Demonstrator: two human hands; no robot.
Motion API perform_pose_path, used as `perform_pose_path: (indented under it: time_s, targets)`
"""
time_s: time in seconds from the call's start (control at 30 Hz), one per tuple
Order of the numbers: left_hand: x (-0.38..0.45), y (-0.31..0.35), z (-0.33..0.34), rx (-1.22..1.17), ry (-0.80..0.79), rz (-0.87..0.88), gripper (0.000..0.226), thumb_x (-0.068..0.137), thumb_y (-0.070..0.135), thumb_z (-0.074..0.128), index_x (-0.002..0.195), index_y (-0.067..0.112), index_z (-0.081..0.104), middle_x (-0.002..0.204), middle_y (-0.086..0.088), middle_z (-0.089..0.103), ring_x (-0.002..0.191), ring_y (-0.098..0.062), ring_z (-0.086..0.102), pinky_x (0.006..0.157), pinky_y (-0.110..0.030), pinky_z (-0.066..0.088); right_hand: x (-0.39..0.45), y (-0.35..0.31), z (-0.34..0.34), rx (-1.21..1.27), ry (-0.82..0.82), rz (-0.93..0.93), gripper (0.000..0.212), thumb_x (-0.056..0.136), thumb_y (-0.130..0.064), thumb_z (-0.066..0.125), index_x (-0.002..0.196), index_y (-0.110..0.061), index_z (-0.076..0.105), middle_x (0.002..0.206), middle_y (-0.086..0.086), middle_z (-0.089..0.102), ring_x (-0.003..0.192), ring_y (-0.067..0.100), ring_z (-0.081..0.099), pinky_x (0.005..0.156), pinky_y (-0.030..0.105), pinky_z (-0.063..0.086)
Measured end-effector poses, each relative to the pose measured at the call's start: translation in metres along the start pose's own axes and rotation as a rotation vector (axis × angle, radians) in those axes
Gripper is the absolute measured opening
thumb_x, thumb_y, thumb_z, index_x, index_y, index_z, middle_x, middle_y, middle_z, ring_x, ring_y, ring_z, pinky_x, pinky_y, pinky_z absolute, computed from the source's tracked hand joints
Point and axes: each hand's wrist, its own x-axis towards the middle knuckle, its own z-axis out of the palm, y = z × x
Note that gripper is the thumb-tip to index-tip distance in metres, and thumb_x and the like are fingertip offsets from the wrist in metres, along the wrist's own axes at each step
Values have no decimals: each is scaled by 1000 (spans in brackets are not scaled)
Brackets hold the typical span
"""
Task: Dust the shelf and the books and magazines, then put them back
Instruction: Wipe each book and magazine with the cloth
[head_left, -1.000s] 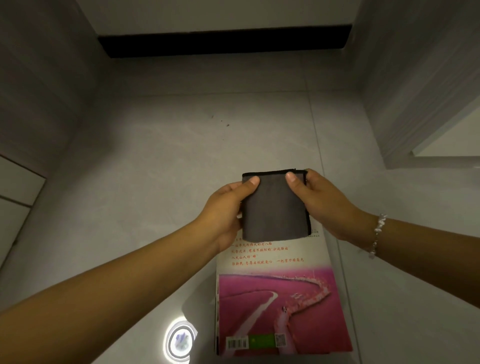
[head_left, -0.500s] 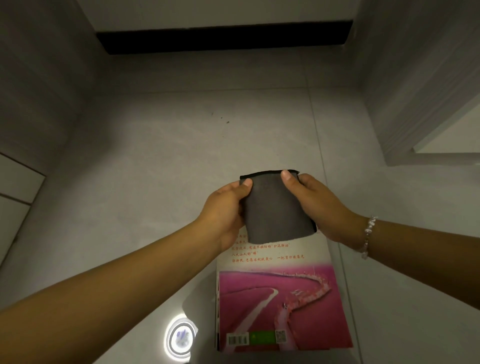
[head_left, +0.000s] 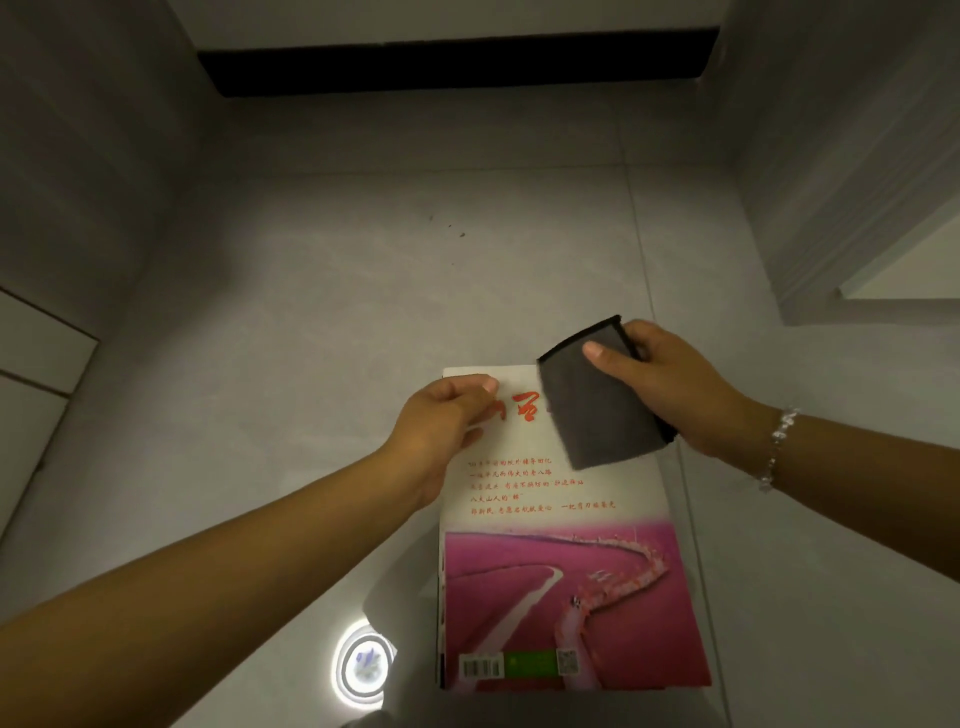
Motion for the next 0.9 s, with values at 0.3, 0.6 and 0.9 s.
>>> perform_pose_path:
  time_s: [0.3, 0.6, 0.9]
  targets:
    - [7, -17, -2, 291, 207, 133, 48, 88, 30, 65, 131, 15, 50, 135, -4, 48, 104, -16, 48, 90, -35, 45, 8, 21, 31, -680, 40, -302, 31, 88, -44, 58, 75, -24, 40, 75, -7, 48, 62, 9, 48, 53, 19, 36]
    - [13, -20, -16, 194, 232, 75, 38, 93, 20, 59, 129, 10, 54, 126, -4, 58, 106, -18, 55, 99, -39, 45, 5, 81, 59, -454, 37, -383, 53, 91, -42, 43, 137, -16, 45, 144, -1, 43, 137, 12, 30, 118, 29, 10]
    - [17, -27, -23, 92, -59, -134, 22, 93, 23, 58, 110, 10, 64, 104, -6, 71, 89, -23, 69, 65, -34, 58, 9, 80, 61, -693, 39, -430, 58, 93, -40, 28, 147, -21, 28, 156, 0, 21, 138, 3, 3, 115, 25, -8]
